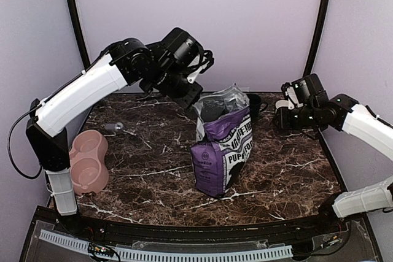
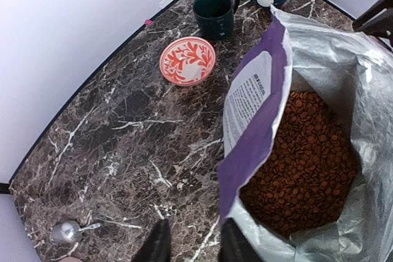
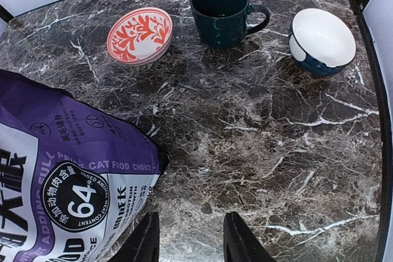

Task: Serve the pet food
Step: Open the seal of the pet food bag, then adjust the pet food bag at the center of the board.

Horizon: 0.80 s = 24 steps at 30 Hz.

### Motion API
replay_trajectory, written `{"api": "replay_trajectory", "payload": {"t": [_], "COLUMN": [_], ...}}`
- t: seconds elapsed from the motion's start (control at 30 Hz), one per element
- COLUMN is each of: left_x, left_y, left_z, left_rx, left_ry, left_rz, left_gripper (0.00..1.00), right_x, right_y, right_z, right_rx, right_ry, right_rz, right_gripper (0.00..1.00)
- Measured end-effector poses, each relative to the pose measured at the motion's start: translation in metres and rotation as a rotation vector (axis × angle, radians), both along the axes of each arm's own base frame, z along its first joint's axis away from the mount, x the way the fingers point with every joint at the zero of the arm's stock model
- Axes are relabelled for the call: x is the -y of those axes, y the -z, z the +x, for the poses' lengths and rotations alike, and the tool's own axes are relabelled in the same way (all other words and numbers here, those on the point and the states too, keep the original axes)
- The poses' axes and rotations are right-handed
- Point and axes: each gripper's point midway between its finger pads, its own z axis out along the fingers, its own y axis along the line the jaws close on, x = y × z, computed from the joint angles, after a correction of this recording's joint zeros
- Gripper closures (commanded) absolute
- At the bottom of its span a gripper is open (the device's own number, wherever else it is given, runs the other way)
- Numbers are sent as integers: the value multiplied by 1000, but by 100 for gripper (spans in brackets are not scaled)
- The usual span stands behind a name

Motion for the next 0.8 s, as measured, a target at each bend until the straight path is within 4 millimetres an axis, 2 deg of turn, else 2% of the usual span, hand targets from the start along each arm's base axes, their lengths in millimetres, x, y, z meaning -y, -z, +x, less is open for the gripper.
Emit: {"api": "replay_trajectory", "payload": {"t": [0.07, 0.13, 0.33, 0.53, 0.63, 0.8], "left_x": [-4, -8, -16, -3, 3, 10], "left_y": [-8, -18, -35, -30, -28, -3], "left_z": [-2, -3, -18, -36, -43, -50], "left_rx": [0, -6, -76, -191, -231, -298], "left_ry": [-7, -26, -44, -17, -2, 1], "left_rz": [-19, -56, -157, -230, -254, -228], "left_gripper": [41, 35, 34, 34, 38, 41], "right_x": [-3, -6, -15, -21, -20, -15], "right_y": [4, 7, 15, 21, 28, 46], "right_z": [3, 7, 16, 21, 20, 15], "right_rx": [-7, -13, -24, -23, -31, -62], "right_ry": [-5, -10, -29, -41, -43, -37], "right_rz": [1, 7, 20, 32, 32, 18], "right_gripper": [63, 63, 63, 62, 61, 60]}}
